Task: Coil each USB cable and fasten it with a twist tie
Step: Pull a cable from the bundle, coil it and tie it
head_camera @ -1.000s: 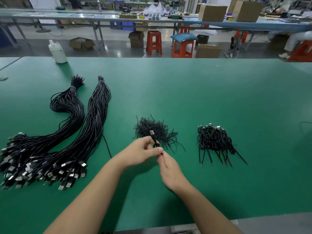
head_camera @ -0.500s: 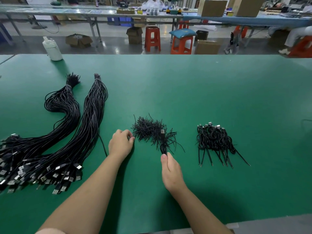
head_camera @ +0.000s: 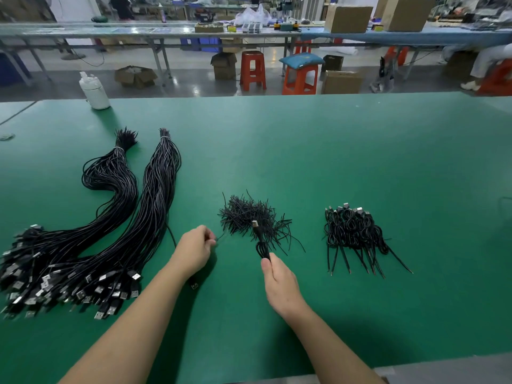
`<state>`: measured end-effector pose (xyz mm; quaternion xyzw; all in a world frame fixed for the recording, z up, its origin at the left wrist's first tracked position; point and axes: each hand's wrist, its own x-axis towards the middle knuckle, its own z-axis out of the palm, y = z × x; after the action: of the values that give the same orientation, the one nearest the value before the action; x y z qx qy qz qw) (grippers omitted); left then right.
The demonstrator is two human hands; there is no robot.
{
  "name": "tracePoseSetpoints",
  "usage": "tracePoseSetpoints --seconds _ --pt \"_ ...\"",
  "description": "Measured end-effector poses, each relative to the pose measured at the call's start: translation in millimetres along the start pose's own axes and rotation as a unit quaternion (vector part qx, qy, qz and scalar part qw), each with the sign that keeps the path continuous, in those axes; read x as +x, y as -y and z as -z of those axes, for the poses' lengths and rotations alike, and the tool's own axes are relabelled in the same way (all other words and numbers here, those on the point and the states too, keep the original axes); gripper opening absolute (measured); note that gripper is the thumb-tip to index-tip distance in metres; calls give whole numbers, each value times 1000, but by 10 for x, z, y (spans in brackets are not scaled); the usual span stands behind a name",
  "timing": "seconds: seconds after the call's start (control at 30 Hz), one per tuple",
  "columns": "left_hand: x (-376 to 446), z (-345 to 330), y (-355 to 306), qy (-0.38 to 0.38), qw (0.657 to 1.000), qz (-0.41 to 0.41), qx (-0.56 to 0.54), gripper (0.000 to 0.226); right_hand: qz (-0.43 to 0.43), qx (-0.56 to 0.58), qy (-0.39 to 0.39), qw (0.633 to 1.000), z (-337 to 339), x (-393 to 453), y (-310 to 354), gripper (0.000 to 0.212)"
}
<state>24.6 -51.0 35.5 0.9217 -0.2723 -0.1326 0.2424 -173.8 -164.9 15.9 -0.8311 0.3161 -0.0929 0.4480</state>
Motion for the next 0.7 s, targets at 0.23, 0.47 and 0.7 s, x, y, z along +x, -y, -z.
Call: tracePoseSetpoints --seconds 0.23,0.47,0.7 --pt "-418 -65 -187 18 993 0 -120 13 6 -7 55 998 33 -12 2 48" --pt "-683 -339 -478 -14 989 -104 -106 13 28 -30 70 997 67 -33 2 34" --pt "-792 -324 -426 -45 974 -213 -61 13 5 6 72 997 86 3 32 27"
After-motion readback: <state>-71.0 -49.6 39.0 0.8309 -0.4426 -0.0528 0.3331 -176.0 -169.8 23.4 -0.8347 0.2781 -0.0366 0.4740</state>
